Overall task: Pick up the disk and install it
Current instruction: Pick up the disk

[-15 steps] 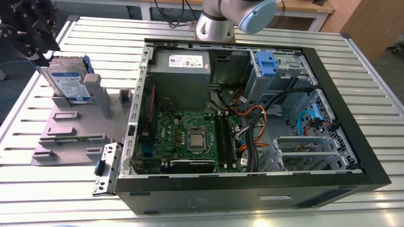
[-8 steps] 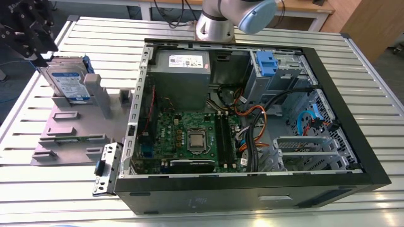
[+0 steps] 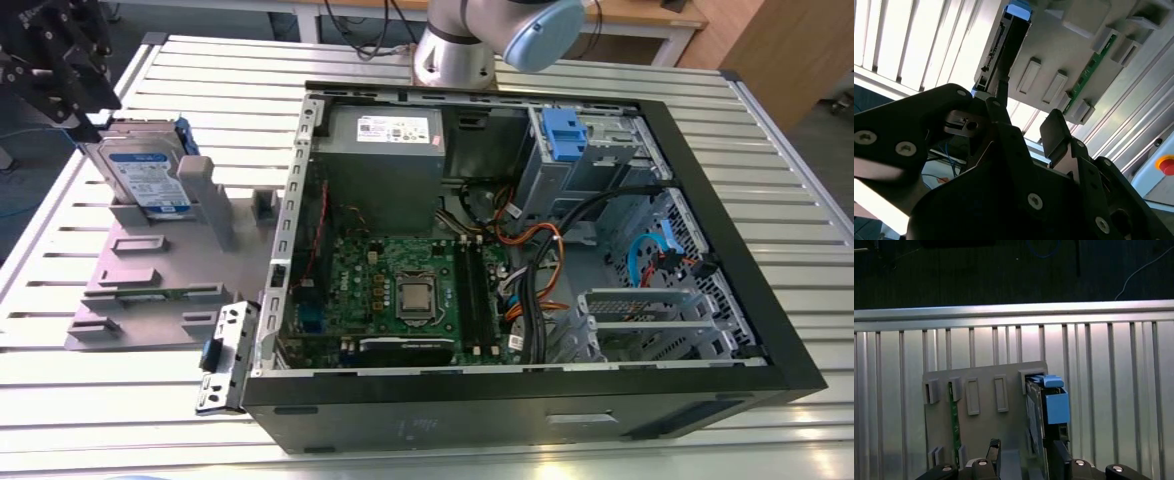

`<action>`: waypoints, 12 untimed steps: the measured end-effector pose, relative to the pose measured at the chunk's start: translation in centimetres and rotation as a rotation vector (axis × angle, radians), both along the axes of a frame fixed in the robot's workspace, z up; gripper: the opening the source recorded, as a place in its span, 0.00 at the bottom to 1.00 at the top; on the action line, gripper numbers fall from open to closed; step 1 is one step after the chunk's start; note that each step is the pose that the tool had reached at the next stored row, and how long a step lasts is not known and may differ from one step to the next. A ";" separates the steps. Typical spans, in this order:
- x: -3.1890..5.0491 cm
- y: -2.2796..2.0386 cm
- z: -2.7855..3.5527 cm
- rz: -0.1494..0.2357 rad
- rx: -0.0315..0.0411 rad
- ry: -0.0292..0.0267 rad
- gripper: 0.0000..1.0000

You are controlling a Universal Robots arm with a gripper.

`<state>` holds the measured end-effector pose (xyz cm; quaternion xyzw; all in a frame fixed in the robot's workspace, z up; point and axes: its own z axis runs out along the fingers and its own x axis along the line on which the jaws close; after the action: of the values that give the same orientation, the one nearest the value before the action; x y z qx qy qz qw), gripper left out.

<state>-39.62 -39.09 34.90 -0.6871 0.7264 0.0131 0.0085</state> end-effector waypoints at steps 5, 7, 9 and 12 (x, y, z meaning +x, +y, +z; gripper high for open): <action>-0.05 0.08 -0.60 0.000 0.0000 0.0001 0.53; -0.06 0.10 -0.63 0.000 0.0000 0.0001 0.53; -0.12 0.13 -0.66 0.000 0.0000 0.0000 0.53; -0.30 0.19 -0.71 0.000 0.0000 0.0002 0.53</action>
<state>-39.91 -38.90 34.19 -0.6871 0.7264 0.0132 0.0084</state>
